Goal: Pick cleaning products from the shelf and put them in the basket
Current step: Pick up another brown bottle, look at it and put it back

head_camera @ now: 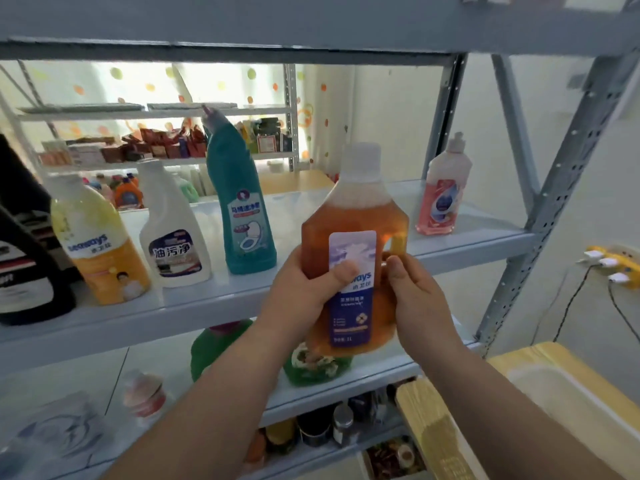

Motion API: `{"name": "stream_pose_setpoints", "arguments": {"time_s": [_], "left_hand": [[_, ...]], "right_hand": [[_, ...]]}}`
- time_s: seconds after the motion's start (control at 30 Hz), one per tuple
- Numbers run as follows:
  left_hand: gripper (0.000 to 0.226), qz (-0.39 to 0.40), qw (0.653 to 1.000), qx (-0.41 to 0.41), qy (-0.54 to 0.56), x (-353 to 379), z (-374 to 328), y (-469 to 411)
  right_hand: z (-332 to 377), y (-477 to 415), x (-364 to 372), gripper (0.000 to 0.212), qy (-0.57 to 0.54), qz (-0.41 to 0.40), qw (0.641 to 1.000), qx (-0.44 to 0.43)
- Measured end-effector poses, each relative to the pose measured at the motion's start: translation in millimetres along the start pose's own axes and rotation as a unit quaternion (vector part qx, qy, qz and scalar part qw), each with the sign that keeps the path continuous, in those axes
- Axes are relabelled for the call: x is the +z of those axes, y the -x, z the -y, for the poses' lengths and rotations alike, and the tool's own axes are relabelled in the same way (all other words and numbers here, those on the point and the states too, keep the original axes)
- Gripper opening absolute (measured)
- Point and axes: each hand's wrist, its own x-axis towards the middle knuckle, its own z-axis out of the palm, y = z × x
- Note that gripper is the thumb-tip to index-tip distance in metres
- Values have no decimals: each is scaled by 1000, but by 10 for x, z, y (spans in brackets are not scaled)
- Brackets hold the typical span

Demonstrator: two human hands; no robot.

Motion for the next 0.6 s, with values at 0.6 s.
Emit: {"name": "stream_pose_setpoints", "arguments": {"time_s": [0.6], "left_hand": [[35, -58, 746, 176, -640, -135, 563, -1047]], "right_hand": [[44, -1863, 162, 19, 44, -52, 996, -53]]}}
